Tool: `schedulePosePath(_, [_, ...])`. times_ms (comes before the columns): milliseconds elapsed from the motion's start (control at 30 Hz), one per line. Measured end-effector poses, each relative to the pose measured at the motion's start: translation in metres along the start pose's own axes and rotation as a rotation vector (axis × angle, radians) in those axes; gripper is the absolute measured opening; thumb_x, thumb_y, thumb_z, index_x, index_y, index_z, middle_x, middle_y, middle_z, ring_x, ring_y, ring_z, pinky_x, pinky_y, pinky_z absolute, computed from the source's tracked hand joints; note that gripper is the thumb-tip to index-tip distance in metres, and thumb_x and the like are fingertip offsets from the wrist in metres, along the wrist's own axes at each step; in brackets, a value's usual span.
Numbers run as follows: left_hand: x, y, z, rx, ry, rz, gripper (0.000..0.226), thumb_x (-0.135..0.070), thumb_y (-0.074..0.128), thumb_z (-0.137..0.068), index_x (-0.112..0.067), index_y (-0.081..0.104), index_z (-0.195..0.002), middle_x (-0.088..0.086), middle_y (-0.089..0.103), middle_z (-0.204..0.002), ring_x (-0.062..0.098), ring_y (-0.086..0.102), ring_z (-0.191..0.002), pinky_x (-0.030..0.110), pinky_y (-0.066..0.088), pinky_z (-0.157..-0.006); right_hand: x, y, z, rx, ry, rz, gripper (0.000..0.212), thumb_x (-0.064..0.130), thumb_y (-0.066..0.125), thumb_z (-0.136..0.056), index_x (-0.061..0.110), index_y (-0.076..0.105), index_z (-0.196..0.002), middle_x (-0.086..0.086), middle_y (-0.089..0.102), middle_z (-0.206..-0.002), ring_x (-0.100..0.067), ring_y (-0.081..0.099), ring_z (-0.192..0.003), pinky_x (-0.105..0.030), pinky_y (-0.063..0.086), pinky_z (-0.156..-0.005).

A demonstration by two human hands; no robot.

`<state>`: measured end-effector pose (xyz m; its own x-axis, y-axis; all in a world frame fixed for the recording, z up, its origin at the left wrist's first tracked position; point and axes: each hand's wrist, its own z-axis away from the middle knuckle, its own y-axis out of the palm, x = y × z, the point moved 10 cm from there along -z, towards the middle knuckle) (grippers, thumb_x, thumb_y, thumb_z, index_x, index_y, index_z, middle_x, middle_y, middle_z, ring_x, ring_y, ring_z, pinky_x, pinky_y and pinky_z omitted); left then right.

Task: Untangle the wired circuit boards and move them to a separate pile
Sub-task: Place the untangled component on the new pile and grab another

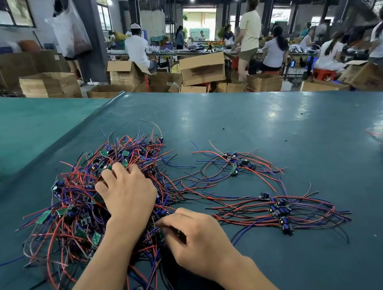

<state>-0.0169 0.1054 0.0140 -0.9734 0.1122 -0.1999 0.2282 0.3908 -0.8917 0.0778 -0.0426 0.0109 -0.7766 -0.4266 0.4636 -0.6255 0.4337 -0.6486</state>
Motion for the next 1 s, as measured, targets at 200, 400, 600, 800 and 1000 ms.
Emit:
schedulePosePath(200, [0.003, 0.002, -0.002, 0.049, 0.001, 0.037, 0.027, -0.034, 0.059, -0.088, -0.014, 0.058, -0.105, 0.012, 0.05, -0.113, 0.036, 0.041, -0.112, 0.05, 0.035, -0.094, -0.003, 0.004, 0.0, 0.034, 0.019, -0.007, 0.022, 0.016, 0.061, -0.091, 0.015, 0.075, -0.108, 0.0, 0.071, -0.096, -0.02, 0.065, -0.082, -0.035, 0.054, -0.07])
schedulePosePath(400, [-0.001, -0.016, 0.0, -0.098, 0.026, 0.198, 0.026, -0.036, 0.063, -0.086, -0.011, 0.064, -0.093, 0.011, 0.052, -0.105, 0.035, 0.044, -0.104, 0.05, 0.034, -0.09, -0.003, 0.005, 0.0, 0.046, 0.036, -0.025, 0.024, 0.016, 0.059, -0.091, 0.013, 0.075, -0.109, -0.001, 0.071, -0.097, -0.021, 0.066, -0.083, -0.037, 0.054, -0.072])
schedulePosePath(600, [-0.024, -0.046, 0.009, -0.363, 0.21, 0.309, 0.017, -0.027, 0.069, -0.086, -0.011, 0.068, -0.091, 0.011, 0.062, -0.097, 0.035, 0.056, -0.094, 0.046, 0.032, -0.083, -0.004, 0.004, -0.001, 0.075, 0.062, -0.036, 0.028, 0.017, 0.057, -0.089, 0.015, 0.074, -0.112, -0.001, 0.071, -0.099, -0.02, 0.066, -0.088, -0.038, 0.054, -0.075])
schedulePosePath(800, [-0.022, -0.01, 0.005, -0.011, 0.15, 0.052, 0.025, -0.038, 0.054, -0.092, -0.018, 0.055, -0.107, 0.006, 0.066, -0.106, 0.032, 0.059, -0.103, 0.044, 0.034, -0.091, -0.005, 0.005, -0.002, 0.09, 0.086, -0.061, 0.035, 0.024, 0.049, -0.086, 0.016, 0.074, -0.11, -0.001, 0.071, -0.098, -0.021, 0.066, -0.089, -0.037, 0.054, -0.077])
schedulePosePath(1000, [-0.039, -0.029, 0.014, -0.132, 0.247, 0.238, 0.033, -0.022, 0.064, -0.084, -0.016, 0.062, -0.116, 0.006, 0.067, -0.097, 0.033, 0.058, -0.096, 0.045, 0.033, -0.084, -0.006, 0.006, -0.001, 0.087, 0.076, -0.059, 0.032, 0.023, 0.05, -0.086, 0.016, 0.073, -0.107, -0.002, 0.07, -0.095, -0.023, 0.065, -0.088, -0.039, 0.053, -0.074])
